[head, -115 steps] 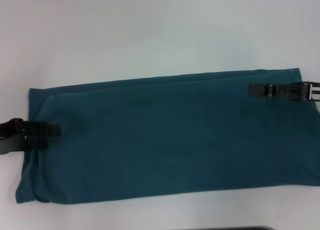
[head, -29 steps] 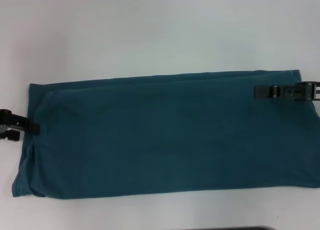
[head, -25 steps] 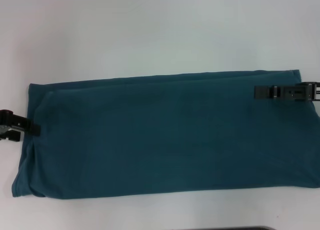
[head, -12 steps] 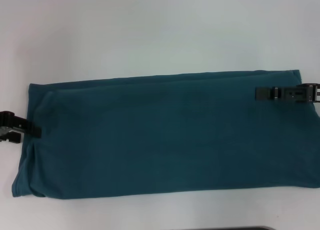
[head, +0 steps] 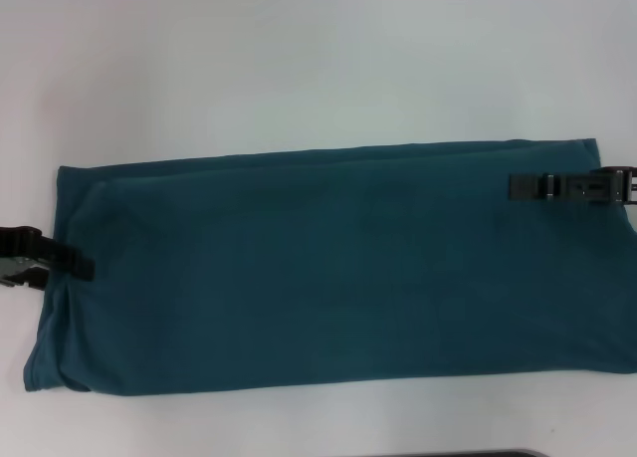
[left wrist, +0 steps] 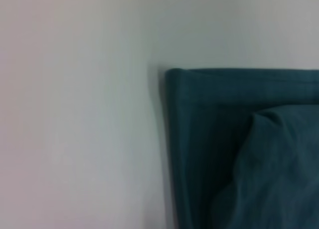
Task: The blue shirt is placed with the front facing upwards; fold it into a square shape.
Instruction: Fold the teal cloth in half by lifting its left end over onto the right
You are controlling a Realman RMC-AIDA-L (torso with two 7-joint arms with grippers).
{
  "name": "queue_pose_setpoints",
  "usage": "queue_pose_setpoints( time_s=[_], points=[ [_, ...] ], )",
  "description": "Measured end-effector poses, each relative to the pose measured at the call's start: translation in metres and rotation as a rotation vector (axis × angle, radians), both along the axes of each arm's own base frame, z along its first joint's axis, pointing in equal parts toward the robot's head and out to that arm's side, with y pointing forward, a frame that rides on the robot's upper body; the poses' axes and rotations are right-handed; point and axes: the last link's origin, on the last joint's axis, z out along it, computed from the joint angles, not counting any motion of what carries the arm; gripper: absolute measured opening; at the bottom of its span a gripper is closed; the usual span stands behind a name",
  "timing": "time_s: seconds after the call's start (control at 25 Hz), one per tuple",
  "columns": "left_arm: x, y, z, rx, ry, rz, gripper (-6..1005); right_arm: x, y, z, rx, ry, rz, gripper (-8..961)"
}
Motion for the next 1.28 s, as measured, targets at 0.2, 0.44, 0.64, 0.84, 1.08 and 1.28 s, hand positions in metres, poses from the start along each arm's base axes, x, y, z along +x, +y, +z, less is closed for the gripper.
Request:
queue_pose_setpoints(
  time_s=[0.2, 0.44, 0.64, 0.84, 1.08, 1.28],
  points=[
    [0.003, 0.0, -0.002, -0.009, -0.015, -0.006, 675, 0.0, 0.0, 0.0, -0.001, 0.0, -0.001, 848],
    [0.009, 0.001, -0.005, -0.017, -0.037, -0.014, 676, 0.0, 0.0, 0.0, -0.001, -0.001, 0.0, 848],
    [0.016, 0.002, -0.013, -0.031, -0.06, -0.03, 676, -0.001, 0.001, 0.0, 0.0, -0.002, 0.003, 848],
    [0.028, 0.003, -0.023, -0.048, -0.132, -0.043, 674, -0.001, 0.001, 0.001, 0.002, -0.004, 0.004, 848],
    [0.045, 0.0, -0.025, -0.055, -0.282, -0.07, 670, 0.0, 0.001, 0.002, 0.003, -0.006, 0.004, 848],
    [0.039, 0.002, -0.024, -0.034, -0.224, -0.072, 666, 0.001, 0.0, 0.001, 0.001, -0.008, 0.008, 848]
  ],
)
